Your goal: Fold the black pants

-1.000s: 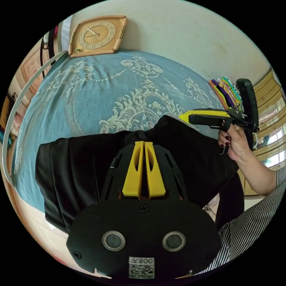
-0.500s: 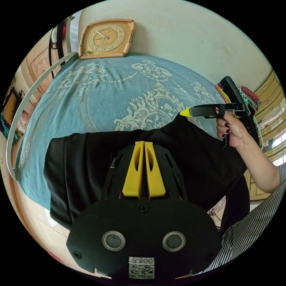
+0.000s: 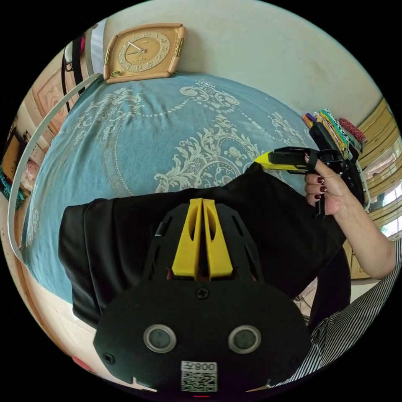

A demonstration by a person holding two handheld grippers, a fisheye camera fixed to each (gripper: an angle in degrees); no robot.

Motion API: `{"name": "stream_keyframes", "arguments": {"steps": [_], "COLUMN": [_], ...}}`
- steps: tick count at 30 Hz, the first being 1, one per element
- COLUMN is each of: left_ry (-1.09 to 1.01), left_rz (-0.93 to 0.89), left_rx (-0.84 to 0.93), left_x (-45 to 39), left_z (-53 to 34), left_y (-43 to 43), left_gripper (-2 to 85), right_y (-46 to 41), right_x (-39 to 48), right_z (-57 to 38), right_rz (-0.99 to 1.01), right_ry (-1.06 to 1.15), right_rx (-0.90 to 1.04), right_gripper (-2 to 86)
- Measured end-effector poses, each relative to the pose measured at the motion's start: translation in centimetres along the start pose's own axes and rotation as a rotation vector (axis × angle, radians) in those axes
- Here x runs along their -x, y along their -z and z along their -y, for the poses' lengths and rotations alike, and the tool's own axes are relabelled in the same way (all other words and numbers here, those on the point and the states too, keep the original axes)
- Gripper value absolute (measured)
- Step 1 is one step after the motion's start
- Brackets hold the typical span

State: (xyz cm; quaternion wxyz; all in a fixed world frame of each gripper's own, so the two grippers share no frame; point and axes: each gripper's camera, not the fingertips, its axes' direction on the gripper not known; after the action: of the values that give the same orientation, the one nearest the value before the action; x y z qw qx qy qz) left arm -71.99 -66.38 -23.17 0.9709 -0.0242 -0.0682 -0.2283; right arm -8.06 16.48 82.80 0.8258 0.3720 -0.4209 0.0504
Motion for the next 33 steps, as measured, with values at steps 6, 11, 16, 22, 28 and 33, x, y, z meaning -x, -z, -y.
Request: {"name": "stream_keyframes", "arguments": {"steps": [6, 11, 16, 22, 28, 33], "left_ry": [-0.012, -0.083, -0.015, -0.1, -0.287, -0.498], "left_rz": [-0.068, 0.008, -0.02, -0.107, -0.213, -0.353], "left_rx": [-0.084, 0.043, 0.039, 0.048, 0.126, 0.178], "left_x": [-3.4, -7.6, -9.5, -16.7, -28.9, -43.2], "left_z": [3.5, 7.8, 12.4, 16.5, 22.5, 31.6], "left_y": [6.8, 7.1, 11.3, 17.1, 19.2, 19.9], "left_gripper": [0.1, 0.2, 0.1, 0.1, 0.4, 2.3], "right_y": [7.4, 12.1, 14.9, 16.7, 19.7, 26.0], "right_x": [1.3, 3.0, 2.4, -1.8, -3.6, -6.2], "right_z": [-4.9, -15.4, -25.8, -33.0, -35.7, -39.9], "right_rz": [-0.111, -0.429, -0.691, -0.846, -0.806, -0.591], "right_ry": [0.065, 0.137, 0.108, 0.092, 0.118, 0.065], "right_rx": [-0.133, -0.057, 0.002, 0.052, 0.044, -0.046], "right_gripper": [0.0, 0.1, 0.0, 0.1, 0.4, 1.5]}}
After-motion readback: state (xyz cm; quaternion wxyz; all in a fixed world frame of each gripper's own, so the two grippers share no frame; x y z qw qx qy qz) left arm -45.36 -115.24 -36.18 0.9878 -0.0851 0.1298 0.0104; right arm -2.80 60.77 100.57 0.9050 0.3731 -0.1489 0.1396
